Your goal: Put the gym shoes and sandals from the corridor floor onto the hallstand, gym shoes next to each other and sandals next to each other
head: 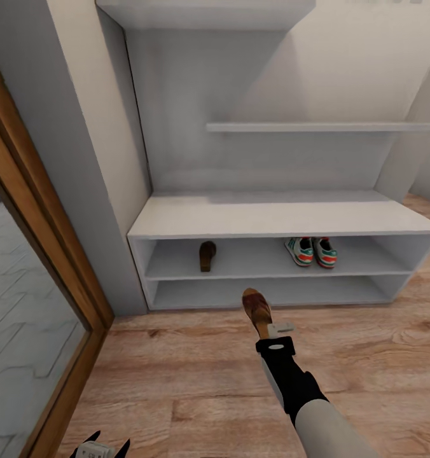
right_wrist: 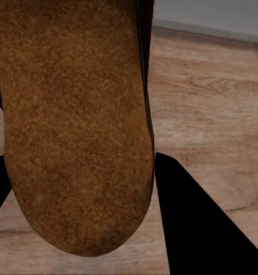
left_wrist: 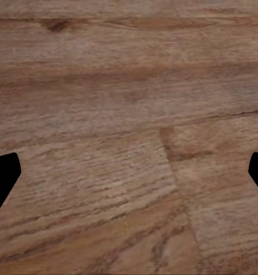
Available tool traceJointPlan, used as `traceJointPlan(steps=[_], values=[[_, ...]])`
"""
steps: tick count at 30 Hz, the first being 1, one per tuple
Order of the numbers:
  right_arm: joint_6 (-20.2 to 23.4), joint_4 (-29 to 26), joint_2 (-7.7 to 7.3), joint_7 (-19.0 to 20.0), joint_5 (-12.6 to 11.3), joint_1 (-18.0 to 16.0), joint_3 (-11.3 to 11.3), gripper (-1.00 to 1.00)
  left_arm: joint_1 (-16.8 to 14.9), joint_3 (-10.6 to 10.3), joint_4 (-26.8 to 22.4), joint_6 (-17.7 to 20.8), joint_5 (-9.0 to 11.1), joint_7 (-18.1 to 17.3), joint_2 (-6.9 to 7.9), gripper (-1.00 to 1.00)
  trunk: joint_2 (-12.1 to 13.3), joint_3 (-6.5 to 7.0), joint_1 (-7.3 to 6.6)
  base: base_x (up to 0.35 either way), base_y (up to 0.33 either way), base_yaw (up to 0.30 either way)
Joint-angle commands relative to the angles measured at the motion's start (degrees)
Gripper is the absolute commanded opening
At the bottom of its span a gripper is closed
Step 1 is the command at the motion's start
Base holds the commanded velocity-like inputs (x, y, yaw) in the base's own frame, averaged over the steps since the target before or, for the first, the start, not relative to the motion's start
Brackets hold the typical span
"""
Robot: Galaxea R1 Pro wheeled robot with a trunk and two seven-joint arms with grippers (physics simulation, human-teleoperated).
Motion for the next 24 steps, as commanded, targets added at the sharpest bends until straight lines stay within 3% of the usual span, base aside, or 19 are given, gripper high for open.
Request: traceJointPlan(steps=[1,6,15,24], values=[[0.46,-0.17,0.05,-0.04,0.43,-0.01,-0.22,-1.00,-0.05,0.35,0.07,-0.06,-0.01,-0.48,-0.04,1.00,-0.02,-0.10,0.02,0.336,0.000,0.091],[0.47,-0.20,0.05,-0.06,0.43,-0.01,-0.23,-1.00,-0.05,0.37,0.06,-0.12,0.03,-0.46,-0.04,1.00,-0.02,-0.17,0.02,0.225,0.000,0.030],[0.47,-2.81,0.05,-0.13,0.35,0.02,-0.31,-1.00,-0.05,0.37,0.07,-0.06,-0.03,-0.43,-0.08,1.00,-0.02,0.28,0.02,0.053,0.000,0.003],[0.44,-2.98,0.05,-0.13,0.34,0.00,-0.31,-1.00,-0.05,0.40,0.04,-0.07,0.11,-0.28,-0.11,1.00,-0.02,0.91,0.02,0.263,0.000,0.000]])
